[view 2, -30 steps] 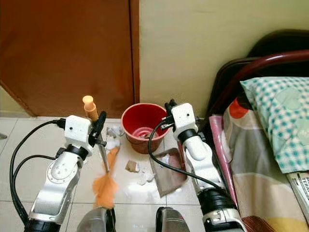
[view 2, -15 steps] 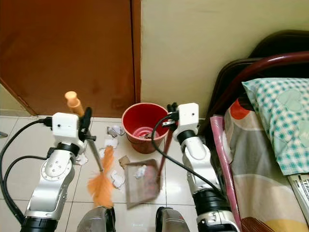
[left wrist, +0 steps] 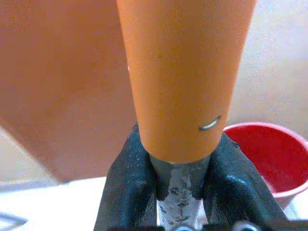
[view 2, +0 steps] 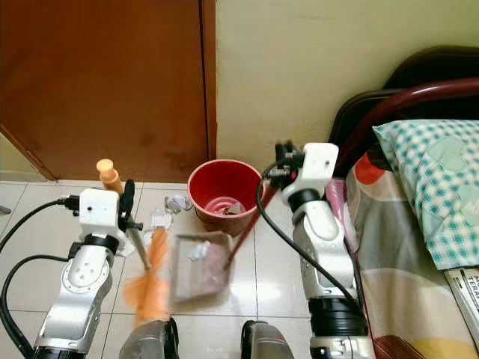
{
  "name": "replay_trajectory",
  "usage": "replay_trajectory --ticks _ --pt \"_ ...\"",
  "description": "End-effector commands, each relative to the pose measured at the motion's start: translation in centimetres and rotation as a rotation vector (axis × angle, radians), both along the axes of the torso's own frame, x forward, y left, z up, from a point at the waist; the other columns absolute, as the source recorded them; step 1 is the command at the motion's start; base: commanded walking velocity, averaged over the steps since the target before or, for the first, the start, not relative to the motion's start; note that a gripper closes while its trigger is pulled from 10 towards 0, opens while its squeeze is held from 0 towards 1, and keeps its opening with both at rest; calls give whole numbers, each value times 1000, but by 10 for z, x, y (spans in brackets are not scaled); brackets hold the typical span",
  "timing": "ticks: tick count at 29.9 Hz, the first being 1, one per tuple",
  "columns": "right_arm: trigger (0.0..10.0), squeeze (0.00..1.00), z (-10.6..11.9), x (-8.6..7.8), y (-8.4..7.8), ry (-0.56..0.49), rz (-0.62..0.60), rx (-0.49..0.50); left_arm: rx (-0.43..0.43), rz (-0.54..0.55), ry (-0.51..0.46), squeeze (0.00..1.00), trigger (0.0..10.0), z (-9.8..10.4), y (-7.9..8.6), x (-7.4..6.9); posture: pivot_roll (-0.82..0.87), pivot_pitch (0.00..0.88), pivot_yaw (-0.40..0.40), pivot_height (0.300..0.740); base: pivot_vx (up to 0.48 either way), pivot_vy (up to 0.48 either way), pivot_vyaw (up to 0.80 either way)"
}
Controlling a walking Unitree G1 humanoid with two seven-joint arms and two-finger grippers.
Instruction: Sweep floor
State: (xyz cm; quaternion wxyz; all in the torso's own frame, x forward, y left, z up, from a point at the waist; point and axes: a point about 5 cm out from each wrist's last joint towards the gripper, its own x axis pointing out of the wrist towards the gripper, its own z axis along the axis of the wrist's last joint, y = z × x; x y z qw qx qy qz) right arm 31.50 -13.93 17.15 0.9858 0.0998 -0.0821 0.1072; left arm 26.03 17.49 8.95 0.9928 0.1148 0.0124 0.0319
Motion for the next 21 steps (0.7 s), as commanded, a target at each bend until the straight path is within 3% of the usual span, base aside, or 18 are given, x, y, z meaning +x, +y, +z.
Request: replay_trajectory --ticks 1,13,19,21 --pt "10000 0 19 1 -5 -42 0 32 59 83 65 0 10000 -13 17 -6 -25 122 -32 740 0 0 0" --pt "10000 0 65 12 20 -53 149 224 18 111 70 0 10000 -19 16 -2 -27 108 -46 740 0 0 0" --pt "10000 0 90 19 14 -125 137 215 12 104 72 0 10000 -20 13 0 -33 108 -50 740 0 0 0" --pt "10000 0 112 23 4 -185 94 217 9 98 72 0 10000 -21 12 0 -34 109 -51 740 0 0 0"
